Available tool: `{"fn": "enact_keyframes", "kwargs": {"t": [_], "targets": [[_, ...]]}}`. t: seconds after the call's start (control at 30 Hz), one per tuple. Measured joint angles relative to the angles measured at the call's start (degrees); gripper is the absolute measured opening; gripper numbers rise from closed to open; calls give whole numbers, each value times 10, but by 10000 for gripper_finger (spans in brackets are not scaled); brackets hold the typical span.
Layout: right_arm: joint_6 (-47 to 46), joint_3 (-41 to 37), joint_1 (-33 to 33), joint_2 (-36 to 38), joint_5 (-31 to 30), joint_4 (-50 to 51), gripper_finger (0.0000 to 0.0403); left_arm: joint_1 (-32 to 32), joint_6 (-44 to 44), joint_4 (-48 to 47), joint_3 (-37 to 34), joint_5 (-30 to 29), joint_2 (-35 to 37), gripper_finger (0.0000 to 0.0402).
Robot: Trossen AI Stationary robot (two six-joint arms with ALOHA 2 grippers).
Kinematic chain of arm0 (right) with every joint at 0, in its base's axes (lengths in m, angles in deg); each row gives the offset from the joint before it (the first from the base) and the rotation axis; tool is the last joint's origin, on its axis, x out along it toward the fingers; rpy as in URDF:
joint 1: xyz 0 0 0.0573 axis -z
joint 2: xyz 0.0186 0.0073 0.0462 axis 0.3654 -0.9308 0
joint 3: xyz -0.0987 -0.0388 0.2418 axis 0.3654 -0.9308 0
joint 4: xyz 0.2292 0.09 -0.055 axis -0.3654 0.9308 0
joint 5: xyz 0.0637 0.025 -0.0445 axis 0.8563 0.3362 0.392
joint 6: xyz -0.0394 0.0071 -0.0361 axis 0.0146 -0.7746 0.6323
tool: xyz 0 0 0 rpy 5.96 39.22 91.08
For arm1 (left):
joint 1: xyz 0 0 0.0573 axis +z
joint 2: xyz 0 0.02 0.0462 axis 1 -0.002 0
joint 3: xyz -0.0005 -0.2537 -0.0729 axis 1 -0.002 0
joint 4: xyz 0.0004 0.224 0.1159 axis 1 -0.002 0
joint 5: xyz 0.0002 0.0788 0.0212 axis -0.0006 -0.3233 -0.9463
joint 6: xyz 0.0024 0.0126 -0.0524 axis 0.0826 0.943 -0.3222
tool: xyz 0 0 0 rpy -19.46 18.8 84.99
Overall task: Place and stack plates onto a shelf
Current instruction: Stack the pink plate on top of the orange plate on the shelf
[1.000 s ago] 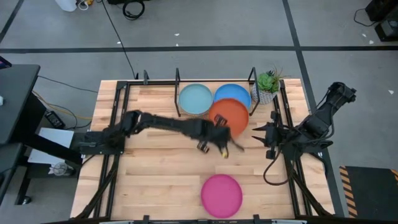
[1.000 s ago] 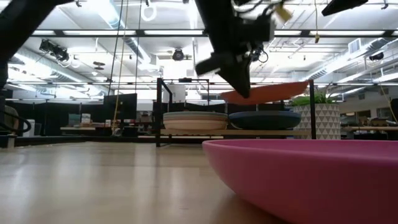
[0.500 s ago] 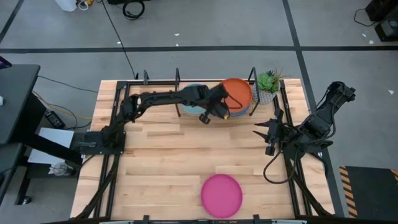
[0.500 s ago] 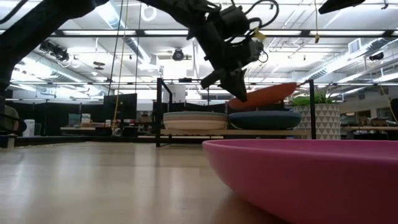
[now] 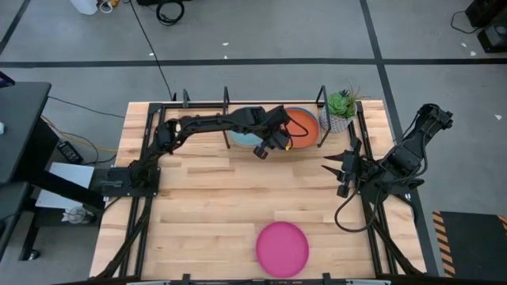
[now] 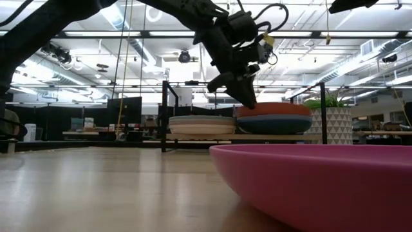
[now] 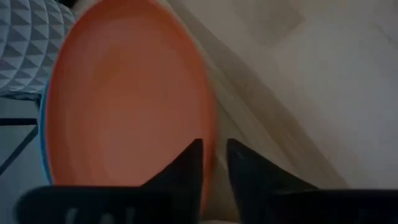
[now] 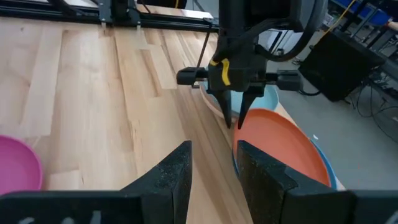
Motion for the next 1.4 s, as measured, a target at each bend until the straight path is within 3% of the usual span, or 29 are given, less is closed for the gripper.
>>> {"fn": "enact_keyframes", "kwargs": {"t": [0.17, 0.27, 0.6, 0.8, 1.17, 1.4], "targets": [[1, 0, 0, 0, 0, 0, 132, -3, -15, -14, 0, -51, 9, 130], [4, 0, 0, 0, -7, 3, 132, -11, -30, -29, 0, -46, 32, 143], [16, -7, 0, 0, -16, 11, 132, -83, -228, -123, 0, 166, 53, 146], [14, -33, 1, -1, -10, -2, 132, -164, -371, -128, -35, 189, 46, 146], [38, -38, 1, -3, 43, -55, 132, -350, -509, 0, -101, 45, 46, 146], [67, -38, 1, -3, 77, -88, 132, -446, -482, 37, -109, -77, 35, 146]]}}
